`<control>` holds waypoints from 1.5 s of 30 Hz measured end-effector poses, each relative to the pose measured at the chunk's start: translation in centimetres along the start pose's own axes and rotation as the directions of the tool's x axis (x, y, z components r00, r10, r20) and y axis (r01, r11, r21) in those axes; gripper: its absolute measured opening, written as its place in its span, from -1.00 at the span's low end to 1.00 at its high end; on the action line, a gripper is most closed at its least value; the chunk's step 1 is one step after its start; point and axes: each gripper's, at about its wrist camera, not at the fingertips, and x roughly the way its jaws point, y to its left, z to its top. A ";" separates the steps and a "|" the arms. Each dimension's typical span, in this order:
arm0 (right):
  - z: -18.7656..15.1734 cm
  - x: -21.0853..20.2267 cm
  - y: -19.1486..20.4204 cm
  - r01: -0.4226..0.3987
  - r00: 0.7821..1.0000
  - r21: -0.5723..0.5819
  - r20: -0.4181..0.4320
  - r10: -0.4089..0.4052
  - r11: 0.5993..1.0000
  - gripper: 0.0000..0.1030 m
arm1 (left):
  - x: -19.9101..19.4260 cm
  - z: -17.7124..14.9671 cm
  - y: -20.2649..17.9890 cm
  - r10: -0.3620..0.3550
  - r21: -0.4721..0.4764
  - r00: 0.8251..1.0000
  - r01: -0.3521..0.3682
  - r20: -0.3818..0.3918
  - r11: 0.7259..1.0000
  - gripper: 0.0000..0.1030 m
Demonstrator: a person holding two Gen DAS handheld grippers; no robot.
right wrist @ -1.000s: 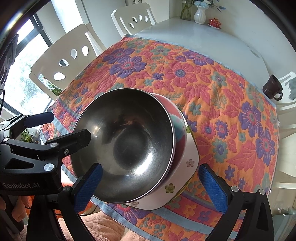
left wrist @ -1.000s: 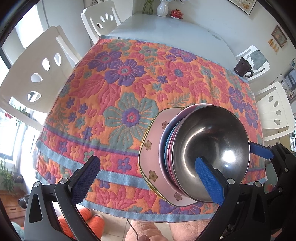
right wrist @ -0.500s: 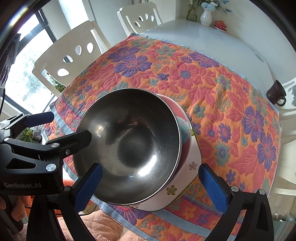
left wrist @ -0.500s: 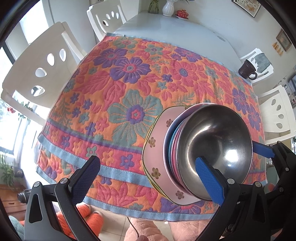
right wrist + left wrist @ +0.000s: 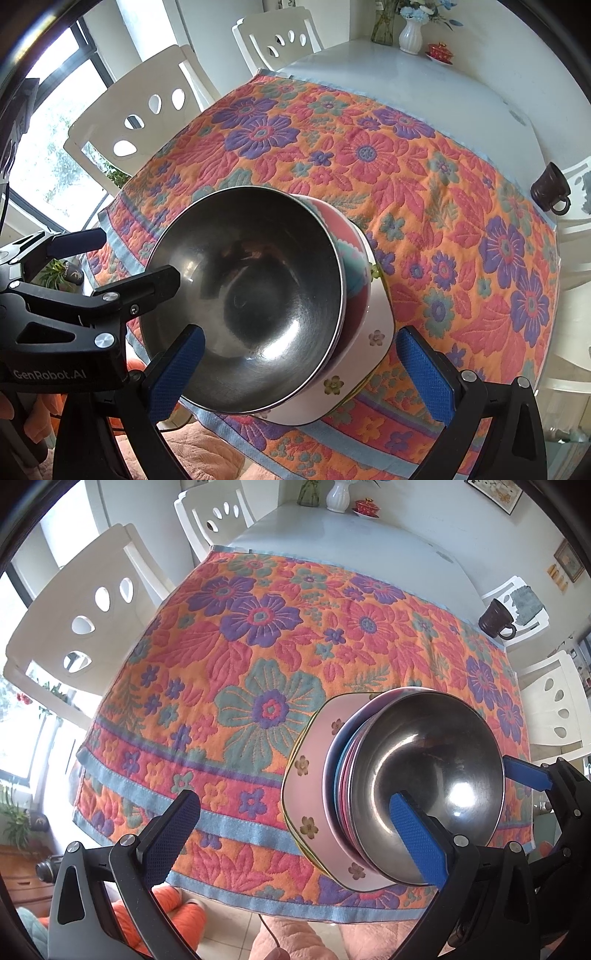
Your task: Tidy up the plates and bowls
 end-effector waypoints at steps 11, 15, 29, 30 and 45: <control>-0.1 0.0 0.2 0.002 1.000 -0.002 0.000 -0.002 1.000 1.00 | 0.0 0.0 -0.1 0.001 0.010 1.000 -0.001 0.001 1.000 0.99; -0.1 0.0 0.1 0.003 1.000 -0.001 -0.001 -0.003 1.000 1.00 | 0.0 0.0 -0.2 0.000 0.009 1.000 0.000 0.001 1.000 0.99; -0.1 -0.1 -0.1 0.005 1.000 0.001 0.000 -0.005 1.000 1.00 | 0.0 0.0 -0.2 0.000 0.013 1.000 0.000 0.001 1.000 0.99; -0.1 -0.1 -0.1 0.003 1.000 0.003 0.000 -0.003 1.000 1.00 | 0.0 0.0 -0.2 0.000 0.013 1.000 0.000 0.001 1.000 0.99; -0.1 0.0 -0.3 0.001 1.000 0.001 -0.005 -0.001 1.000 1.00 | 0.0 0.0 -0.3 0.014 0.018 1.000 -0.014 0.001 1.000 0.99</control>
